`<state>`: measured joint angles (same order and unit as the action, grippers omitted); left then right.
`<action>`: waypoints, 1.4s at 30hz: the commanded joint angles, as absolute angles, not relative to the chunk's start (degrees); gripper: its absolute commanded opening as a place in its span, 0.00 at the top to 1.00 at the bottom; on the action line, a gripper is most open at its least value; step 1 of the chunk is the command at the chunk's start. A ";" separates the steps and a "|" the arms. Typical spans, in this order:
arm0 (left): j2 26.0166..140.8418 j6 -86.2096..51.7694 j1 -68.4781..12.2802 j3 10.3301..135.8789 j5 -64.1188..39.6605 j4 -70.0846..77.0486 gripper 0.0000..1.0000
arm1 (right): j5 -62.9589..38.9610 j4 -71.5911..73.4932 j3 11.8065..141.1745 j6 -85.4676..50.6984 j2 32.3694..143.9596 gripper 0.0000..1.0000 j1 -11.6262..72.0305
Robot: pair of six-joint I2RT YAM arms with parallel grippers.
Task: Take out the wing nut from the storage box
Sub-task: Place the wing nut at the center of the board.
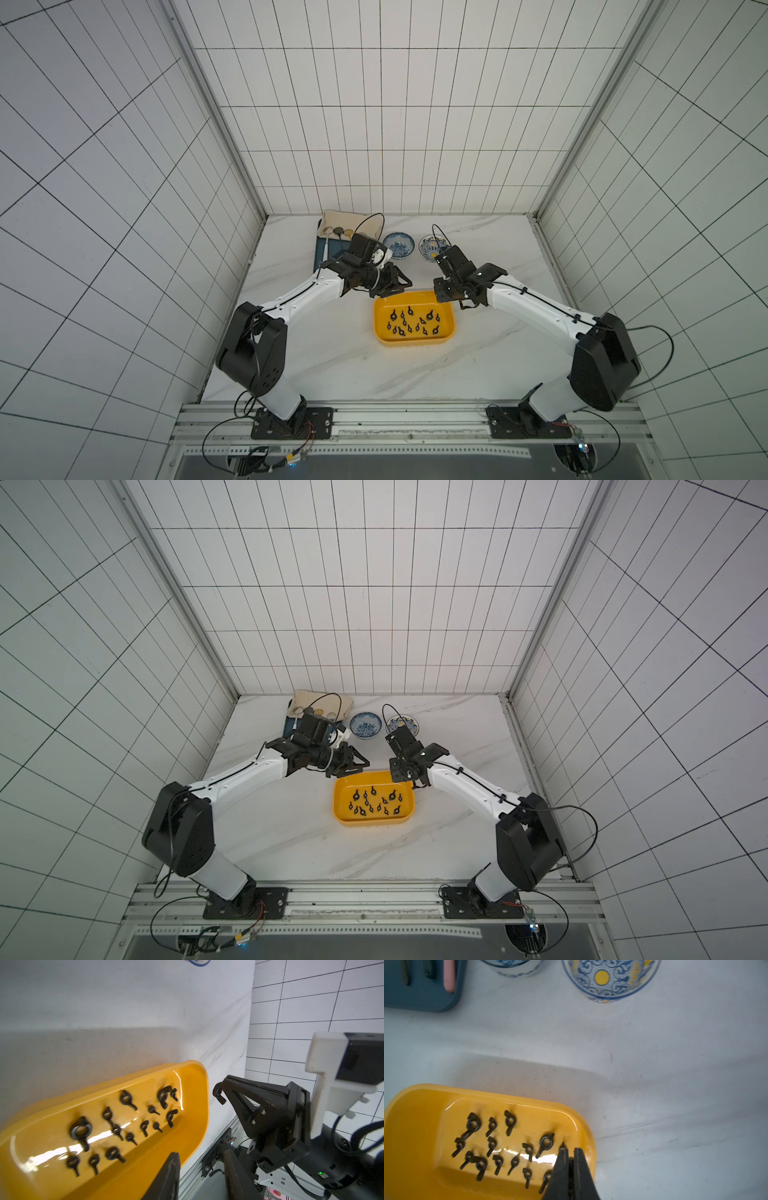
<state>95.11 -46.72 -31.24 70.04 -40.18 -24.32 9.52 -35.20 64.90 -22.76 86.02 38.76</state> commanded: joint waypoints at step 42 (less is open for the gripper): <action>113.74 -52.19 -44.87 80.60 -42.80 -13.54 0.62 | 1.80 -22.37 47.94 -26.61 92.36 1.00 21.00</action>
